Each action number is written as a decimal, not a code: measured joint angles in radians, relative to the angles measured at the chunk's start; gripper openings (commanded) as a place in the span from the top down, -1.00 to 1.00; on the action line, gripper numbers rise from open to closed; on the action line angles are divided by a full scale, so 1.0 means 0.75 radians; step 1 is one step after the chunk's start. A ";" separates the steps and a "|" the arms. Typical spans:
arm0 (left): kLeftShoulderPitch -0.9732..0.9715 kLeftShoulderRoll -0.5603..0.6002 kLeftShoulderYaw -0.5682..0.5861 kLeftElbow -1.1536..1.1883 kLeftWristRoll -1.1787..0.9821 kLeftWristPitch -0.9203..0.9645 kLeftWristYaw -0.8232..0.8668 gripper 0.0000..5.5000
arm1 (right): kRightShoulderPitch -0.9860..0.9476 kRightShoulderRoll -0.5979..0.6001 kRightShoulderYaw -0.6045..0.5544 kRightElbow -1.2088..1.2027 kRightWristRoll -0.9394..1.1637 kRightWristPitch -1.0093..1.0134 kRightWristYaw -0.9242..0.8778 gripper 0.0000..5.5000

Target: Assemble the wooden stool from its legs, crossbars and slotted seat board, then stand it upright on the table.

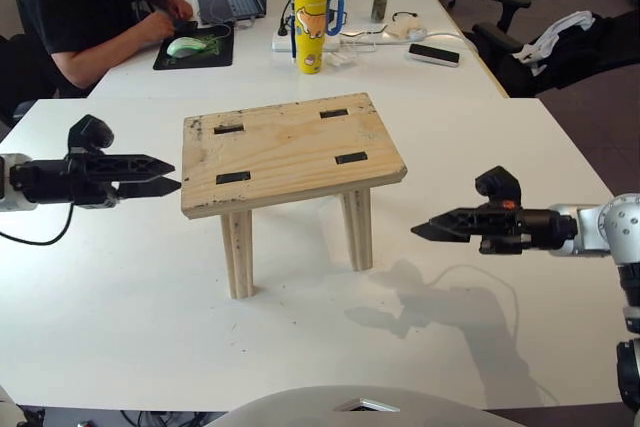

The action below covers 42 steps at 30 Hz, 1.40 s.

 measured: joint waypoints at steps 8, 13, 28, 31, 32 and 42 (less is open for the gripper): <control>0.582 0.282 -0.206 -0.609 0.053 -0.514 0.000 -0.55 | 0.326 0.086 -0.042 -0.236 -0.158 -0.356 -0.089 -0.41; 0.823 0.377 -0.091 -1.122 -0.001 -0.680 0.001 -0.26 | 0.336 0.084 0.115 -0.394 -0.382 -0.659 -0.035 -0.10; 1.107 0.045 0.271 -1.371 0.337 -0.921 0.274 0.62 | 0.175 0.087 0.417 -0.344 -0.680 -1.019 0.142 0.80; 1.048 -0.019 0.271 -1.331 0.387 -0.900 0.271 0.77 | 0.097 0.139 0.484 -0.300 -0.700 -1.036 0.179 0.96; 1.030 -0.041 0.271 -1.315 0.403 -0.896 0.272 0.80 | 0.078 0.161 0.500 -0.284 -0.700 -1.034 0.183 0.99; 0.413 -0.571 0.181 -0.540 0.845 -1.161 0.396 1.00 | -0.306 0.467 0.580 0.415 -1.128 -1.579 -0.055 1.00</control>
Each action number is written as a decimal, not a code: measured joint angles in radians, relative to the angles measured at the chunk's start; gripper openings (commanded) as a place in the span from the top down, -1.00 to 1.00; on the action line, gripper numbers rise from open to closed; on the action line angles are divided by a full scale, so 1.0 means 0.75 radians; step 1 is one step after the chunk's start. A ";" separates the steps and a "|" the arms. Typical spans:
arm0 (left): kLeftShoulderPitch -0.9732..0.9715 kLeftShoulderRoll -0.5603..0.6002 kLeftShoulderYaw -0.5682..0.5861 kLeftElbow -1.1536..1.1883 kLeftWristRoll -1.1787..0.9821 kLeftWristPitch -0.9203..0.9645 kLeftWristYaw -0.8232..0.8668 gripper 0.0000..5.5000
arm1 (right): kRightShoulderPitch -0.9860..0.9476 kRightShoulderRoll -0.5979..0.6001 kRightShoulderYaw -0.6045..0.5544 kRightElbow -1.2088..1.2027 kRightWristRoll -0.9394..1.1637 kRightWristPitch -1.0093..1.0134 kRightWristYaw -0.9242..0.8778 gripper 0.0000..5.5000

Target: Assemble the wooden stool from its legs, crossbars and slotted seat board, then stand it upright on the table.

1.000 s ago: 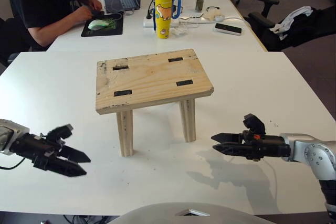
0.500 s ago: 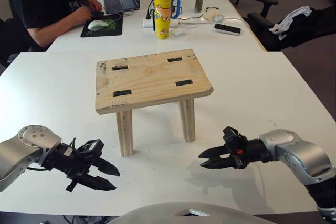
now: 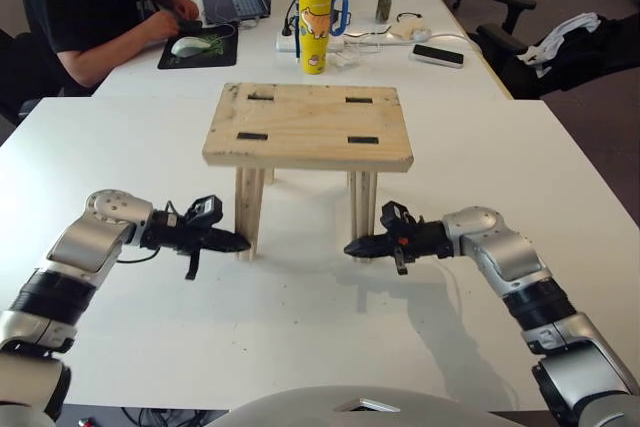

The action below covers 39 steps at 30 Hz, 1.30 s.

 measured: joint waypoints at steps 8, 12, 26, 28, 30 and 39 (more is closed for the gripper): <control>-0.408 -0.413 -0.034 0.721 0.259 -0.283 0.492 1.00 | -0.500 0.159 0.191 0.806 -0.559 -0.467 -0.768 1.00; -0.580 -0.555 -0.041 0.992 0.375 -0.347 0.899 1.00 | -0.646 0.225 0.249 1.032 -0.735 -0.525 -1.201 1.00; -0.231 -0.708 0.285 1.044 0.331 -0.753 1.316 1.00 | -0.448 0.325 -0.155 1.209 -0.558 -0.813 -1.653 1.00; -0.096 -0.704 0.367 0.932 0.266 -0.780 1.321 1.00 | -0.345 0.301 -0.292 1.172 -0.416 -0.816 -1.568 1.00; 0.002 -0.709 0.461 0.793 0.190 -0.829 1.336 1.00 | -0.272 0.304 -0.430 1.128 -0.266 -0.816 -1.470 1.00; -0.243 -0.769 0.632 0.834 0.147 -0.909 1.484 1.00 | -0.471 0.414 -0.599 1.135 -0.135 -0.731 -1.378 1.00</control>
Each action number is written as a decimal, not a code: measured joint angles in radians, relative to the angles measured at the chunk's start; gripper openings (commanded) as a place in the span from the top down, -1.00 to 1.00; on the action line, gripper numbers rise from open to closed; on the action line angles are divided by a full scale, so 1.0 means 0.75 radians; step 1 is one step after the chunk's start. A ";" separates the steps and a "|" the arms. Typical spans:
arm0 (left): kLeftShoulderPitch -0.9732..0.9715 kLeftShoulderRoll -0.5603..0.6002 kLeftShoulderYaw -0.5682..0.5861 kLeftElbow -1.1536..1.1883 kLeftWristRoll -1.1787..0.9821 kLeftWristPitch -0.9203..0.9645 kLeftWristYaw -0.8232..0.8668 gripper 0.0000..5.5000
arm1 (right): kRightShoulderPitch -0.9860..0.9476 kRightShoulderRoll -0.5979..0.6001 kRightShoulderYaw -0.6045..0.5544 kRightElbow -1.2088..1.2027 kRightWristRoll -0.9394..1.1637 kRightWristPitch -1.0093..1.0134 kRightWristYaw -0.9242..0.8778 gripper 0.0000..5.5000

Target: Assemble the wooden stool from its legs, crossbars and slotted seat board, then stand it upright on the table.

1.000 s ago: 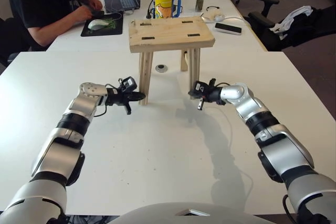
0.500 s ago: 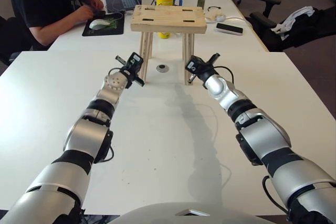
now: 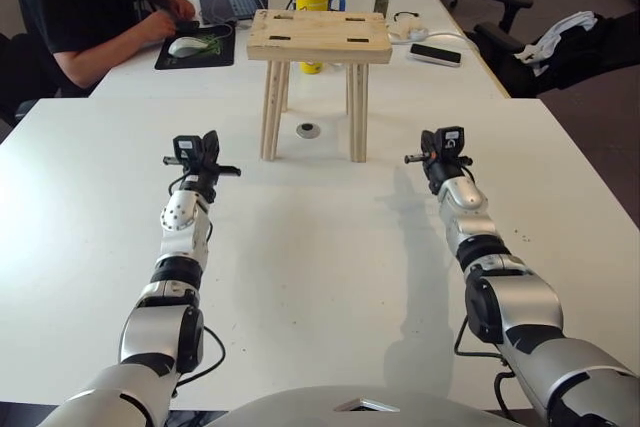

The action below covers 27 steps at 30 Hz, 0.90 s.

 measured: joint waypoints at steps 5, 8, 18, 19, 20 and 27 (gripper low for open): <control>-0.047 -0.027 -0.014 0.071 0.086 -0.064 0.105 1.00 | -0.080 0.029 -0.014 0.054 -0.008 0.092 -0.030 1.00; -0.047 -0.027 -0.008 0.088 0.099 -0.076 0.115 1.00 | -0.080 0.030 -0.026 0.072 -0.014 0.100 -0.033 1.00; -0.060 -0.124 -0.083 0.087 0.208 -0.089 0.183 1.00 | -0.234 0.021 0.008 0.094 -0.099 0.134 0.059 1.00; -0.060 -0.123 -0.091 0.086 0.219 -0.088 0.176 1.00 | -0.233 0.020 0.003 0.095 -0.099 0.134 0.060 1.00; -0.060 -0.123 -0.096 0.086 0.221 -0.084 0.167 1.00 | -0.233 0.019 0.003 0.095 -0.103 0.132 0.062 1.00; -0.061 -0.137 -0.097 0.086 0.205 -0.074 0.068 1.00 | -0.214 0.015 0.003 0.095 -0.118 0.126 0.088 1.00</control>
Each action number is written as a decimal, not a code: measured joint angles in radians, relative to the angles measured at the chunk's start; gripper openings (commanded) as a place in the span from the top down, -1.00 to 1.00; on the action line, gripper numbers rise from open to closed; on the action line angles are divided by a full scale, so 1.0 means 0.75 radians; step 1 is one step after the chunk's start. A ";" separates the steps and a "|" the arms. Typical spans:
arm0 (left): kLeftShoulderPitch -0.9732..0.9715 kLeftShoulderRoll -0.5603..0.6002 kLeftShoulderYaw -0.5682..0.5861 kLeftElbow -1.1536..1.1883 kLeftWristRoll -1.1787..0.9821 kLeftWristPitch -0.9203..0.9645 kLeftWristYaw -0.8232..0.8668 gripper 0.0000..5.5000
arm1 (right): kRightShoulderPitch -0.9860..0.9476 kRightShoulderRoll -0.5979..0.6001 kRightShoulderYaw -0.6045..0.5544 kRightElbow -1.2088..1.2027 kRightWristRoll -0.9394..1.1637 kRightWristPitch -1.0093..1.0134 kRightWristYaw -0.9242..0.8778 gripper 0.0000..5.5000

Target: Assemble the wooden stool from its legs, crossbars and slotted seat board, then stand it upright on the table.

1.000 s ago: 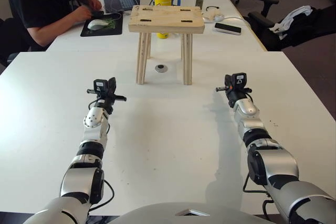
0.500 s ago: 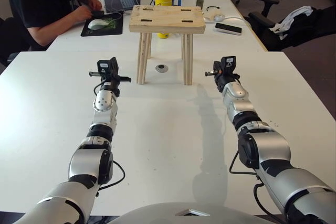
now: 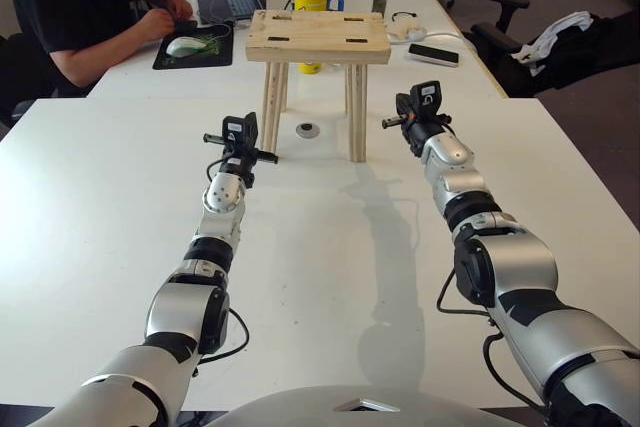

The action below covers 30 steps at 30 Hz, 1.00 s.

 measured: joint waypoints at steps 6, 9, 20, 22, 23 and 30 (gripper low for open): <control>0.007 -0.070 -0.040 -0.046 -0.017 0.003 -0.117 1.00 | 0.014 -0.005 -0.012 -0.012 0.002 -0.004 -0.002 1.00; 0.016 -0.093 -0.046 -0.070 -0.041 0.005 -0.193 1.00 | 0.049 -0.004 -0.011 -0.013 0.001 -0.004 0.008 1.00; -0.077 -0.093 -0.053 0.034 -0.005 0.073 -0.160 1.00 | 0.081 0.049 -0.012 -0.036 0.002 -0.004 0.022 1.00; -0.130 -0.091 -0.053 0.080 0.013 0.090 -0.140 1.00 | 0.084 0.056 -0.012 -0.042 0.003 -0.004 0.026 1.00; -0.149 -0.091 -0.053 0.096 0.015 0.092 -0.132 1.00 | 0.083 0.058 -0.012 -0.044 0.003 -0.004 0.028 1.00; -0.191 -0.088 -0.051 0.159 0.045 0.090 -0.040 1.00 | 0.084 0.068 -0.013 -0.053 0.003 -0.004 0.028 1.00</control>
